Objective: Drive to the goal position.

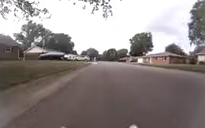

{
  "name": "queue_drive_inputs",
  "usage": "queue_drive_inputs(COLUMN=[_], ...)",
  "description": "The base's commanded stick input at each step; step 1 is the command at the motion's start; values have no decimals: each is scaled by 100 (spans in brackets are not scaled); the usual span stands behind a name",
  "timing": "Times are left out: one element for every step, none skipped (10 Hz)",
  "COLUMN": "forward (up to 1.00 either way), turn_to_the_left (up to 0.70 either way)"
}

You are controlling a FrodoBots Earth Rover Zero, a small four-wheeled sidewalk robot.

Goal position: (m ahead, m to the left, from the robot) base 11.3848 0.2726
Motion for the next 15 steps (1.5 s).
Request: queue_drive_inputs(forward=[100, 100, 100, 100, 100, 100, 100, 100, 100, 100, 100, 100, 100, 100, 100], turn_to_the_left=[0, 8, 26, 18, 0, 0, 0, 0, 0, 0, 0, -20, -37, -40, -9])
